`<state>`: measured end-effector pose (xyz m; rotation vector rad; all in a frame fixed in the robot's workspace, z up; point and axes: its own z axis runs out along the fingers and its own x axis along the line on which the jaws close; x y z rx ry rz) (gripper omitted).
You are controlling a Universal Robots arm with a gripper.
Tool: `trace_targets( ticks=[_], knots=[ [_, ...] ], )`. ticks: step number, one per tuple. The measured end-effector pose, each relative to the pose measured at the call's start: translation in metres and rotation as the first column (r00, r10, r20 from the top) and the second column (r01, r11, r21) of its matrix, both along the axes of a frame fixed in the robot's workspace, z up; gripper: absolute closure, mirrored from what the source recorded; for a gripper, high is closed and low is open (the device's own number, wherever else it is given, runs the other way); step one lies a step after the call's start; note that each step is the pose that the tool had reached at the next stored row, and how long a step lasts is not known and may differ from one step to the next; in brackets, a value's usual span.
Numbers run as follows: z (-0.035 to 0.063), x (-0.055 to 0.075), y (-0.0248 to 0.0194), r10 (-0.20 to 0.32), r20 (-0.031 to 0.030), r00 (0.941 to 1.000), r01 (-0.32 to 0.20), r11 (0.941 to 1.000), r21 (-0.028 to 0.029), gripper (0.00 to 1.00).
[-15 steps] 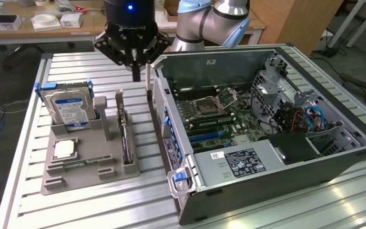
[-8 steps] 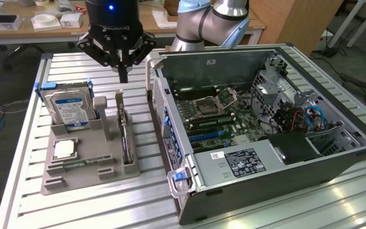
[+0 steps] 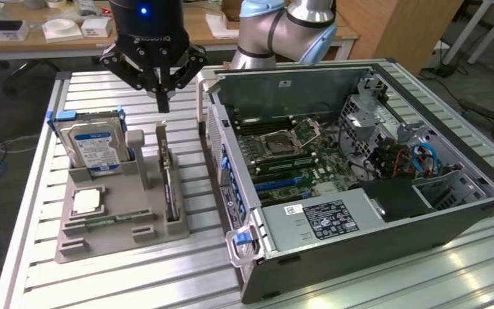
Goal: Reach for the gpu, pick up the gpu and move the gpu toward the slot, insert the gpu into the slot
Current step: 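Reach for the gpu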
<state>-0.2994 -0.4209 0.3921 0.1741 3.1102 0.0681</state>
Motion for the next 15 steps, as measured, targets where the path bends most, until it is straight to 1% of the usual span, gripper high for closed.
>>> trace_targets(
  ticks=[15],
  knots=[
    [0.0000,-0.0007,0.0000,-0.003,0.0000,1.0000,0.003,1.0000,0.0000,0.90]
  ],
)
